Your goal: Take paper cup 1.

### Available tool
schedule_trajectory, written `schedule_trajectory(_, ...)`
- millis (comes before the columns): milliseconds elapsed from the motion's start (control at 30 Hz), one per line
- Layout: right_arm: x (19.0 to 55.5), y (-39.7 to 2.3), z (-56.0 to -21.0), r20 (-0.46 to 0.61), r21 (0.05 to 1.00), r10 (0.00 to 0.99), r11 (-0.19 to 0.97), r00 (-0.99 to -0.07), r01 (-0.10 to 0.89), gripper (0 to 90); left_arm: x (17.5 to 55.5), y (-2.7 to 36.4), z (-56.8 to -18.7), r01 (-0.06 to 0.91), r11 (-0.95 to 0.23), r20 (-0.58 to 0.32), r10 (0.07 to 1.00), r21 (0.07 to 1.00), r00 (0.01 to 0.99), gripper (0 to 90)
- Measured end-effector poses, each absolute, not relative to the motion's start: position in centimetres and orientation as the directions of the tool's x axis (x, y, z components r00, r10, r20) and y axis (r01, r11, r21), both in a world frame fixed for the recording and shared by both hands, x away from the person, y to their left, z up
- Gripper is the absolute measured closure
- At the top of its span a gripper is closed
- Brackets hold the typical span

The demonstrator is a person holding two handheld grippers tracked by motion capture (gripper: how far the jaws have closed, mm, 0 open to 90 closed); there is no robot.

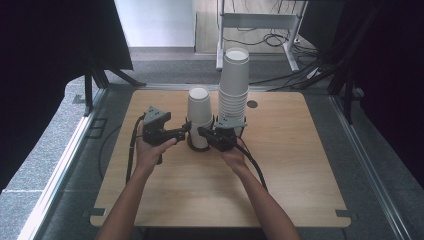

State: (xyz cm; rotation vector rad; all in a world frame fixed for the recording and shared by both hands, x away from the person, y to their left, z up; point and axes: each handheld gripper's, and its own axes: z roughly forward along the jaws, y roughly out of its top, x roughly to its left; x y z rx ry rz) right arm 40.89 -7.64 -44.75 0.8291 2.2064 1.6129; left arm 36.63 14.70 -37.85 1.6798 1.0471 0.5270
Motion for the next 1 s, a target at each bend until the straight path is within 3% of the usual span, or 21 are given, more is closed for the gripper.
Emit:
schedule_trajectory(667, 41.0, -7.4, -44.8, 0.087, 0.937, 0.591, 0.226, -0.802, 0.268, 89.7, 39.7, 12.2, -37.0, 0.422, -0.12, -0.134, 0.84, 0.899, 0.526, 14.5)
schedule_trajectory(1000, 41.0, -7.4, -44.8, 0.083, 0.937, 0.591, 0.228, -0.803, 0.264, 89.7, 40.7, 12.5, -36.3, 0.425, -0.078, -0.174, 0.834, 0.902, 0.523, 14.5)
